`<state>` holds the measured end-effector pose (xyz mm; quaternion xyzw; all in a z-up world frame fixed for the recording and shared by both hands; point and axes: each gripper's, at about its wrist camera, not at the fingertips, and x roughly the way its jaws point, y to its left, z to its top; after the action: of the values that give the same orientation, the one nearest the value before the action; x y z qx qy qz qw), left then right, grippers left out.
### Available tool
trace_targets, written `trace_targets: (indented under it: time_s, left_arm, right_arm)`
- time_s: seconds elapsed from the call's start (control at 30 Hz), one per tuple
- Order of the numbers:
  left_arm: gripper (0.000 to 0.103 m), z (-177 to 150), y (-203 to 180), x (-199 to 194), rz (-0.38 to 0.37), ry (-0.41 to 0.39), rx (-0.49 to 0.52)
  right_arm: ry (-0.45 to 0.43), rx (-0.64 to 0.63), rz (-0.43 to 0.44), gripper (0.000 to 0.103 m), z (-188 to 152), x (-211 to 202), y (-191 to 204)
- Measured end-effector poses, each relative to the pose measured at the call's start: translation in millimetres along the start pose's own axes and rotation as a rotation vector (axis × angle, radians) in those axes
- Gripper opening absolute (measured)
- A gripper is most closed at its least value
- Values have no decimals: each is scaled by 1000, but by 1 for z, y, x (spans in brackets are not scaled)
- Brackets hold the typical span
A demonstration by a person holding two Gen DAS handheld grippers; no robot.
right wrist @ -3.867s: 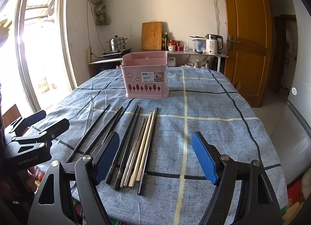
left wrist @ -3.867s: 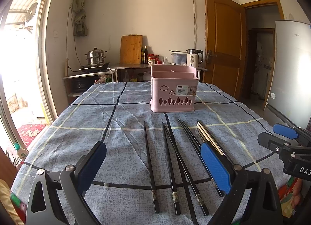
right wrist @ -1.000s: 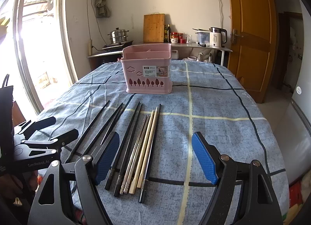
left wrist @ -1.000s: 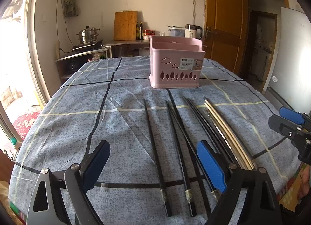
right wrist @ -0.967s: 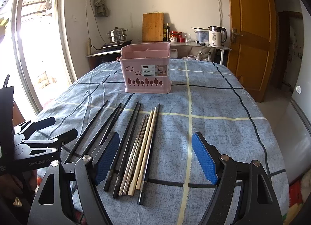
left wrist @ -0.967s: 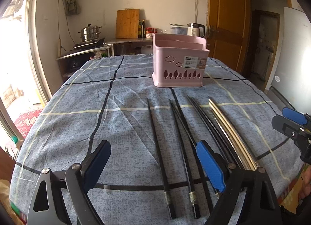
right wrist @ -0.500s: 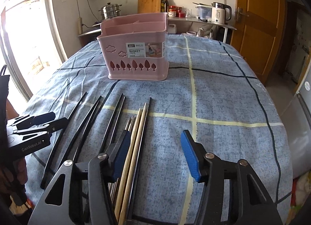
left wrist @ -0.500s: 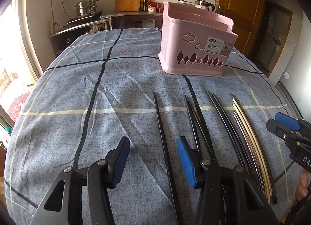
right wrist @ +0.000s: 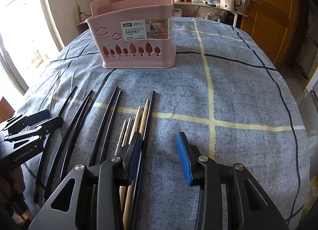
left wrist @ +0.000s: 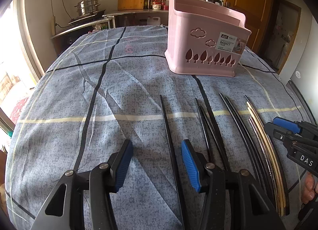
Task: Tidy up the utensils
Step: 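Close the left tool on a black chopstick while the right tool grasps another black chopstick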
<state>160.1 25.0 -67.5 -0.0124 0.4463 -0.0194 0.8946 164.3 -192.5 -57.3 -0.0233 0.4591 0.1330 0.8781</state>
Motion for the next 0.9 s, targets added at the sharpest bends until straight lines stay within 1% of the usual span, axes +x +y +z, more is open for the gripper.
trace_targets:
  time_s: [0.17,0.23,0.3,0.4,0.53,0.57,0.6,0.63,0.67,0.7,0.73,0.8,0.9]
  left_arm:
    - [51,3,-3,2,17,3,15]
    - [51,4,-4,3,24,6,18]
    - [51,7,-5,4,26,9,15]
    - [44,14,-7,8,26,18,21]
    - [29,25,-11,14,24,35,52]
    - [27,27,-13,16,22,39,61]
    - [22,30,-14,17,20,41,68]
    - [18,32,-16,18,19,45,74]
    - [15,33,-18,19,19,48,83]
    - [11,34,-20,20,20,51,92]
    - [7,35,-22,21,21,55,102]
    - [6,38,-24,22,19,67,109]
    - [5,39,-20,19,-32,82,71]
  right_arm:
    - [12,5,-14,38,0,2,-4]
    - [12,-23,-41,36,-2,3,-2]
    - [15,-27,-50,36,-2,4,0]
    - [26,-21,-49,33,3,7,-1]
    - [54,-29,-54,33,15,14,0]
    - [61,-35,-56,33,18,16,1]
    - [66,-36,-54,32,20,18,1]
    - [70,-32,-49,28,22,20,2]
    - [75,-28,-45,18,25,21,2]
    - [79,-28,-42,8,27,22,2]
    - [83,-27,-37,8,28,23,1]
    - [88,-23,-20,7,30,23,0]
    - [85,-2,8,7,31,19,-3]
